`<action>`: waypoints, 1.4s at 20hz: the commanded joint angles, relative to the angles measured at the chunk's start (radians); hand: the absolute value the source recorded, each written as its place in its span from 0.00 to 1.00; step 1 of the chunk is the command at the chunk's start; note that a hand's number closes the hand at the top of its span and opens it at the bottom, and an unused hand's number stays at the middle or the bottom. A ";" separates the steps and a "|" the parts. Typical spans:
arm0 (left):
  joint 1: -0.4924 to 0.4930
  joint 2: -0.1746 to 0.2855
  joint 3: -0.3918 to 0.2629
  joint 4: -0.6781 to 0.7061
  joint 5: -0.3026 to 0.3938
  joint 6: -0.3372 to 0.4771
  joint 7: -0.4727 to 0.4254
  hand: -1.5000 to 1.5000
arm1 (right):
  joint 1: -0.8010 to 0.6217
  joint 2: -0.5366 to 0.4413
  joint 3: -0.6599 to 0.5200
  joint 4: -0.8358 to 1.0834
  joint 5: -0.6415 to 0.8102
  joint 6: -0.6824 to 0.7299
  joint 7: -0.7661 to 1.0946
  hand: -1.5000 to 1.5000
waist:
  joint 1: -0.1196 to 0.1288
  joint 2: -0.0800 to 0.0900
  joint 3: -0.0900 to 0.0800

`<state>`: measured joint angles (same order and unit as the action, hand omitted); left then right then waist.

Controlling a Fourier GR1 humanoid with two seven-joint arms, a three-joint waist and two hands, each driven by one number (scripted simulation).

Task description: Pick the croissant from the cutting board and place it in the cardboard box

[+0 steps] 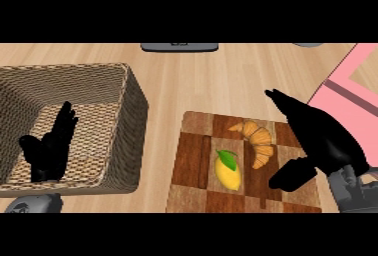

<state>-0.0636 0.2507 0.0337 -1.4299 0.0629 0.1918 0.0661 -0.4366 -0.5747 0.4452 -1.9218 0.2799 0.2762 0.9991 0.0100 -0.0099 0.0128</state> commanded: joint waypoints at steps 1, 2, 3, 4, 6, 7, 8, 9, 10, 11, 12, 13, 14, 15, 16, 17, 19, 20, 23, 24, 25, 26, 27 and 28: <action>-0.031 -0.054 -0.010 0.122 -0.025 0.024 -0.051 0.50 | -0.038 0.094 0.046 0.047 0.061 0.008 0.099 0.00 | -0.009 0.012 -0.014; -0.006 -0.056 -0.024 0.062 -0.020 0.025 -0.005 0.50 | -0.018 0.063 0.036 0.013 0.055 0.034 0.119 0.00 | -0.011 0.010 -0.014; 0.005 -0.035 0.001 0.073 -0.002 0.001 -0.028 0.50 | -0.027 0.072 0.031 0.063 0.056 0.037 0.100 0.00 | -0.007 0.011 -0.014; -0.014 -0.047 -0.020 0.049 -0.032 0.040 0.023 0.50 | -0.038 0.091 0.061 0.020 0.072 0.047 0.171 0.00 | -0.011 0.009 -0.014; -0.013 -0.066 -0.025 0.075 -0.026 0.026 -0.012 0.50 | -0.043 0.106 0.072 0.114 0.111 0.021 0.110 0.00 | -0.007 0.013 -0.014; 0.002 -0.061 -0.017 0.090 -0.030 0.024 -0.045 0.50 | -0.039 0.159 0.124 0.094 0.143 0.005 0.163 0.00 | -0.008 0.011 -0.014; 0.025 -0.084 -0.051 0.023 -0.047 0.052 0.006 0.50 | -0.079 0.103 0.028 0.099 0.054 0.084 0.159 0.00 | -0.007 0.010 -0.014; 0.003 -0.089 -0.037 0.078 -0.044 0.043 -0.035 0.50 | -0.049 0.121 0.054 0.115 0.089 0.048 0.127 0.00 | -0.011 0.011 -0.014; 0.023 -0.066 -0.020 0.048 -0.019 0.018 -0.022 0.50 | -0.051 0.143 0.093 0.127 0.139 0.031 0.154 0.00 | -0.007 0.010 -0.014; -0.004 -0.056 -0.017 0.049 -0.045 0.042 0.005 0.50 | -0.038 0.141 0.065 0.074 0.104 0.059 0.183 0.00 | -0.014 0.009 -0.014; -0.015 -0.056 -0.023 0.020 -0.038 0.041 0.043 0.50 | -0.097 0.158 0.038 0.172 0.107 0.059 0.146 0.00 | -0.005 0.011 -0.013; -0.009 -0.079 -0.034 0.047 -0.046 0.049 0.022 0.50 | -0.059 0.156 0.067 0.096 0.131 0.054 0.184 0.00 | -0.014 0.009 -0.014; 0.009 -0.082 -0.033 0.064 -0.043 0.034 -0.022 0.50 | -0.070 0.188 0.074 0.154 0.142 0.038 0.165 0.00 | -0.009 0.011 -0.014; -0.015 -0.070 -0.009 0.076 -0.043 0.046 -0.022 0.50 | -0.062 0.183 0.064 0.155 0.136 0.052 0.164 0.00 | -0.012 0.011 -0.014; -0.028 -0.049 0.005 0.066 -0.026 0.030 0.012 0.50 | -0.032 0.175 0.074 0.164 0.161 0.039 0.129 0.00 | -0.013 0.011 -0.013; 0.020 -0.082 -0.050 0.009 -0.059 0.051 0.025 0.50 | -0.102 0.240 0.064 0.161 0.140 0.056 0.216 0.00 | -0.006 0.009 -0.014; -0.023 -0.054 0.006 0.058 -0.022 0.027 0.015 0.50 | -0.113 0.254 0.061 0.237 0.180 0.042 0.189 0.00 | -0.006 0.011 -0.014; 0.003 -0.040 0.003 0.024 -0.008 -0.001 0.027 0.50 | -0.028 0.222 0.080 0.178 0.191 0.041 0.167 0.00 | -0.012 0.009 -0.013; 0.027 -0.105 -0.040 0.095 -0.065 0.046 -0.076 0.50 | -0.081 0.233 0.056 0.183 0.179 0.087 0.199 0.00 | -0.016 0.010 -0.015; -0.037 -0.032 0.010 0.038 -0.014 0.007 0.052 0.50 | -0.067 0.225 0.048 0.249 0.194 0.071 0.138 0.00 | -0.011 0.010 -0.013; 0.028 -0.076 -0.012 0.079 -0.035 0.020 -0.052 0.50 | -0.067 0.200 0.010 0.256 0.179 0.076 0.106 0.00 | -0.011 0.011 -0.014; 0.019 -0.086 -0.013 0.091 -0.049 0.032 -0.067 0.50 | -0.056 0.237 0.064 0.267 0.229 0.050 0.122 0.00 | -0.011 0.011 -0.014; 0.003 -0.046 0.010 0.090 -0.026 -0.005 -0.041 0.50 | -0.023 0.208 0.066 0.289 0.245 0.045 0.075 0.00 | -0.013 0.012 -0.014; -0.027 -0.058 -0.006 0.050 -0.036 0.024 0.034 0.50 | -0.043 0.218 0.047 0.247 0.218 0.090 0.133 0.00 | -0.016 0.009 -0.013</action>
<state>-0.0582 0.2362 0.0484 -1.4315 0.0418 0.1892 0.0600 -0.4790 -0.3680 0.4928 -1.6725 0.4862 0.3069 1.0276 0.0036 -0.0109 0.0155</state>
